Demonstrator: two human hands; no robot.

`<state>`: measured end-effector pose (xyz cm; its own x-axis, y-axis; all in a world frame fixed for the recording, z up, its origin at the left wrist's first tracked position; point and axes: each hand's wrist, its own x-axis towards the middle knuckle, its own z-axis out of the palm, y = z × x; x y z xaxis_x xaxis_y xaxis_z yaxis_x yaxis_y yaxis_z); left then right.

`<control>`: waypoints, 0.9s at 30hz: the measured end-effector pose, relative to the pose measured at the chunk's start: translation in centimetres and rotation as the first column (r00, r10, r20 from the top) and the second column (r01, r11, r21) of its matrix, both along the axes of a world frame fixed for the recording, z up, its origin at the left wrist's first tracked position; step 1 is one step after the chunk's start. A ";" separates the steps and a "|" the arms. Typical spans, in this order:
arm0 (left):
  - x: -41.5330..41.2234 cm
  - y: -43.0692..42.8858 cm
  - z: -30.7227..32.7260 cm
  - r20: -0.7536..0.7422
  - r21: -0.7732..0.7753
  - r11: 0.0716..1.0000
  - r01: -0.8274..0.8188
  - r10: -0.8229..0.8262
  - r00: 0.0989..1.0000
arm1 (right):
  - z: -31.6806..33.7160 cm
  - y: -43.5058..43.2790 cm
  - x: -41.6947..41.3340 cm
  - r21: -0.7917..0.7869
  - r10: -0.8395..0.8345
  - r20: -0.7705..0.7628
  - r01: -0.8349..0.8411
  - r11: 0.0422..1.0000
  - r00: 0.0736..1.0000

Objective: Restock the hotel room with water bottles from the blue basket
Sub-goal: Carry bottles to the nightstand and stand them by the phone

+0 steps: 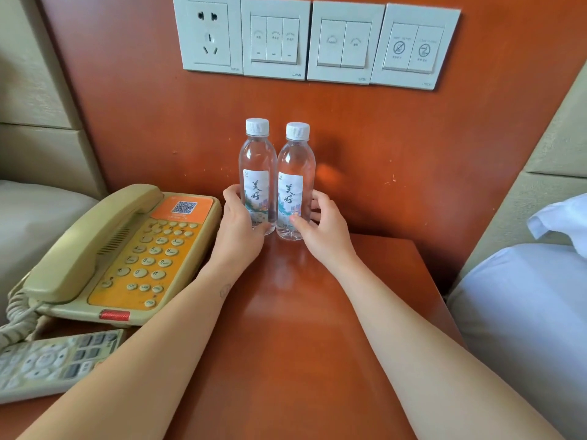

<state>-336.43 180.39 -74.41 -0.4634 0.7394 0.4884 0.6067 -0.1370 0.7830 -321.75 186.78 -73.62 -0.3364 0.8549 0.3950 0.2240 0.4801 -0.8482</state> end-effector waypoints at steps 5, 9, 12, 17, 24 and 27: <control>-0.2 0.5 0.0 -0.030 -0.009 1.000 -0.004 0.003 1.000 | 0.0 0.1 -0.3 -0.038 -0.081 -0.023 0.080 0.996 0.996; -0.2 0.7 0.1 -0.062 -0.014 1.000 -0.011 0.010 0.998 | 0.1 0.1 -0.6 -0.040 -0.119 -0.025 0.118 0.992 0.993; 0.0 0.8 0.3 -0.068 -0.021 1.000 -0.017 0.015 0.998 | 0.2 0.1 -0.6 -0.020 -0.120 -0.003 0.120 0.993 0.993; 0.2 0.7 0.5 -0.062 -0.057 0.998 -0.007 0.004 0.998 | 0.3 -0.2 -0.9 0.061 -0.137 0.065 0.133 0.989 0.989; 0.5 0.4 0.3 -0.074 -0.070 0.996 -0.049 0.044 0.996 | 0.1 -0.3 -0.5 -0.002 -0.174 0.180 0.177 0.984 0.968; 0.4 0.3 0.3 -0.089 -0.107 0.991 -0.075 0.066 0.994 | 0.0 -0.4 -0.4 -0.008 -0.163 0.168 0.167 0.986 0.972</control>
<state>-336.07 180.67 -74.14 -0.4767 0.7577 0.4458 0.6769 -0.0072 0.7361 -322.20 186.41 -73.57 -0.2494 0.9119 0.3259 0.4377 0.4064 -0.8021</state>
